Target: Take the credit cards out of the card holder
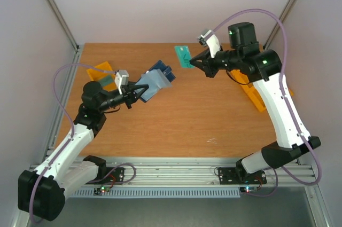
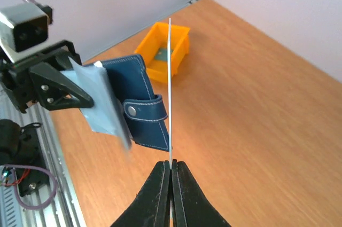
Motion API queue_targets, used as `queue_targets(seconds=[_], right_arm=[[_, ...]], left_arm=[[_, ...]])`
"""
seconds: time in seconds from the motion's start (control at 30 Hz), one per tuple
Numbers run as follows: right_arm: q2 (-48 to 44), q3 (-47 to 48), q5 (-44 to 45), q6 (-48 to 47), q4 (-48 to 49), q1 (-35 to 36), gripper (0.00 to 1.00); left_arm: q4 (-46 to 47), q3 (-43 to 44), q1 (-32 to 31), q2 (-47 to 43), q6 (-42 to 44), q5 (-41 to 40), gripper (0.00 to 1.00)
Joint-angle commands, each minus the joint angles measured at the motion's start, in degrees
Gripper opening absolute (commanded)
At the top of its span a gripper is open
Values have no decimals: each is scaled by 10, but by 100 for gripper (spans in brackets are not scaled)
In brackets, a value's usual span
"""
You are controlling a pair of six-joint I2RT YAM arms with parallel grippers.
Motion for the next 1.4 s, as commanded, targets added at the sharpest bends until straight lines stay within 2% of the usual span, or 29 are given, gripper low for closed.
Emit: queue_targets(seconds=[0.0, 0.13, 0.27, 0.43, 0.53, 0.67, 0.77, 0.8, 0.83, 0.93, 1.0, 1.13, 1.2, 1.37], right_arm=[[-23, -4, 17, 2, -2, -16, 1], [-20, 0, 13, 1, -13, -17, 1], [-16, 8, 4, 1, -31, -18, 1], [-12, -7, 9, -4, -53, -17, 1], [-21, -30, 10, -2, -53, -17, 1], [-27, -50, 3, 0, -63, -17, 1], [-31, -59, -1, 1, -72, -17, 1], [-32, -59, -4, 3, -73, -17, 1], [-34, -61, -7, 4, -73, -17, 1], [-36, -64, -14, 9, -69, -17, 1], [-31, -62, -20, 11, -66, -17, 1], [-13, -38, -36, 29, -73, -17, 1], [5, -13, -45, 41, -90, -18, 1], [70, 77, -50, 75, -154, -18, 1]], left_arm=[[-56, -12, -2, 9, 58, -25, 0], [-99, -24, -3, 43, 96, -40, 0], [-106, -16, -14, 99, 112, -16, 0], [-169, 39, -70, 193, 168, 25, 0], [-205, 84, -83, 274, 170, 37, 0], [-210, 113, -97, 373, 170, -8, 0], [-167, 108, -107, 416, 163, -62, 2], [-161, 105, -108, 423, 165, -69, 7], [-156, 100, -109, 426, 168, -74, 16], [-144, 86, -108, 427, 190, -101, 53], [-132, 77, -108, 421, 188, -136, 68], [-93, 48, -102, 380, 180, -189, 88], [-73, 31, -86, 336, 187, -150, 98], [-46, 23, -1, 246, 214, -10, 100]])
